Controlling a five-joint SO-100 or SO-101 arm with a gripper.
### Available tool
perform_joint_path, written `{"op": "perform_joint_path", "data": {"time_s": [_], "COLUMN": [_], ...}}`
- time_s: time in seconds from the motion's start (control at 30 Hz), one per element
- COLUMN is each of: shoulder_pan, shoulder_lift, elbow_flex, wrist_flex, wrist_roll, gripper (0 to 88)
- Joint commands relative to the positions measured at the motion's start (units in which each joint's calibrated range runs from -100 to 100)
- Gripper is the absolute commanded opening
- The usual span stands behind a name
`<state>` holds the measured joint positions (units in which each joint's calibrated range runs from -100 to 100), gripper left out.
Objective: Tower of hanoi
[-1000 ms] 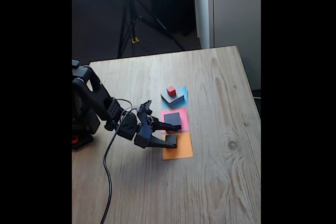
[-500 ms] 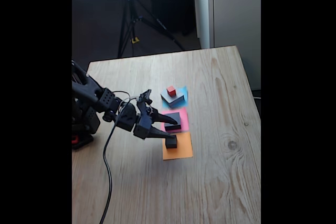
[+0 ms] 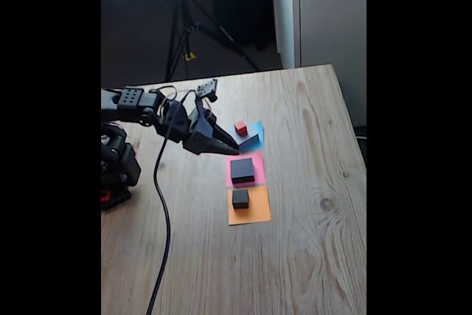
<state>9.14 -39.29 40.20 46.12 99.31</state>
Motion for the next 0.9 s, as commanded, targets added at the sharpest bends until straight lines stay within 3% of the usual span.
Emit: {"op": "perform_joint_path", "data": {"time_s": [0.0,0.2,0.43,0.7,0.87], "shoulder_pan": [-4.17,-11.77,-19.04,-21.80,-20.96], "shoulder_lift": [-4.31,-6.66,-12.49,-17.48,-18.01], "elbow_flex": [-13.65,-27.11,-26.93,-10.56,4.53], "wrist_flex": [18.43,34.94,39.48,30.17,12.77], "wrist_roll": [0.69,0.69,0.69,0.69,0.69], "gripper": [0.2,4.9,6.8,17.7,20.9]}}
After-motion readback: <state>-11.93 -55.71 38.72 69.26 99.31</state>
